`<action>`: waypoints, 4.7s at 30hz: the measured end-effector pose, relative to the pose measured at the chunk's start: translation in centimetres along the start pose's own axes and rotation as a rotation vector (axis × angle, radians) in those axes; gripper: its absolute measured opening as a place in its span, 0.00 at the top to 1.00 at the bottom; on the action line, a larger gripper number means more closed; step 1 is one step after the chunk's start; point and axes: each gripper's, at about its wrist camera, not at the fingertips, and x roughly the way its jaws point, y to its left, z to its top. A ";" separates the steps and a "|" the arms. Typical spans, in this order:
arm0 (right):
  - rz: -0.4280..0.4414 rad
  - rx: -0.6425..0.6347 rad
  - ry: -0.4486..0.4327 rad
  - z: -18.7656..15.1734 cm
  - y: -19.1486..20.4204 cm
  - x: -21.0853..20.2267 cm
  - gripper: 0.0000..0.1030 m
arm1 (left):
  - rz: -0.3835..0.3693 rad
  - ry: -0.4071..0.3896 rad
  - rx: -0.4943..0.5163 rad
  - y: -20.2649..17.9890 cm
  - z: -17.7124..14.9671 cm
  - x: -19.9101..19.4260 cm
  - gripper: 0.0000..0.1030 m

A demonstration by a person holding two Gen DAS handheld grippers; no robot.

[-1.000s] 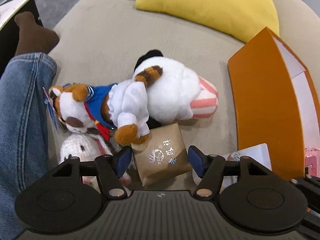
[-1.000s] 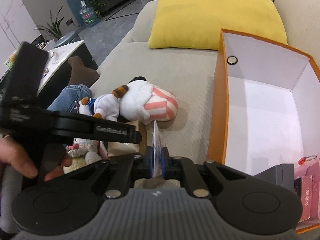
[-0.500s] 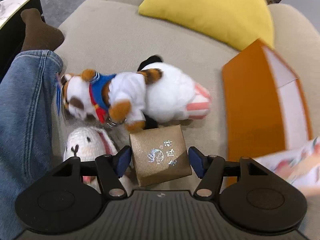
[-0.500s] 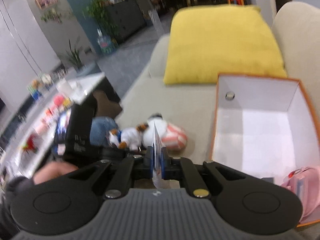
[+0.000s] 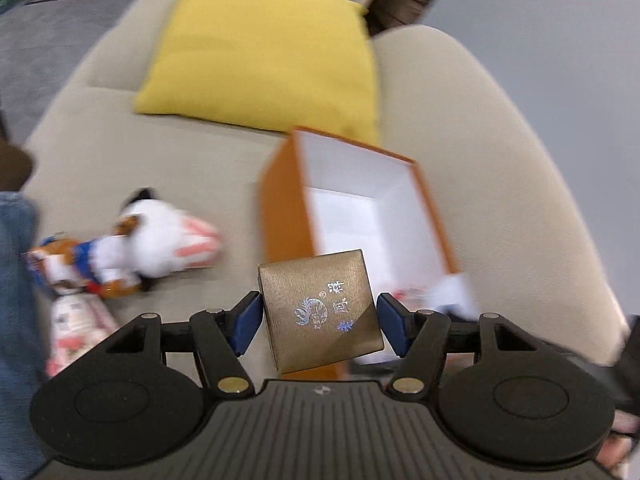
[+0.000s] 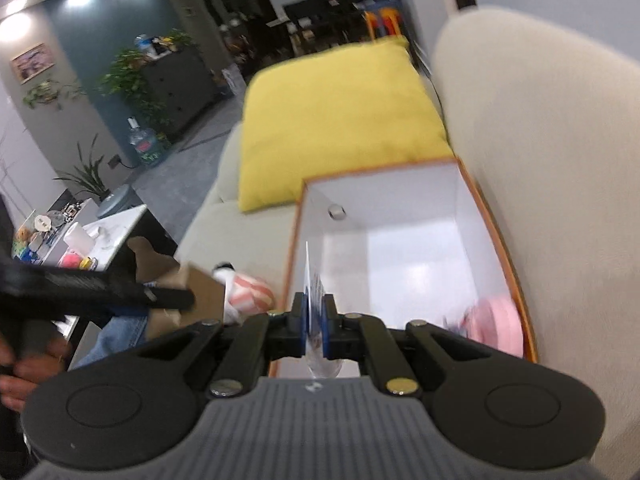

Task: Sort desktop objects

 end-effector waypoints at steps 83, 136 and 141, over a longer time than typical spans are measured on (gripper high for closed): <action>-0.146 -0.206 0.267 -2.7 0.0 7.1 0.93 | 0.040 0.106 -0.008 1.4 -1.5 6.4 0.27; 0.090 -0.554 0.952 6.8 1.7 24.9 0.50 | 0.070 0.211 0.121 4.3 1.5 8.7 0.35; 0.074 -0.391 1.023 6.6 0.4 25.1 0.50 | 0.066 0.215 0.119 4.3 1.3 8.6 0.35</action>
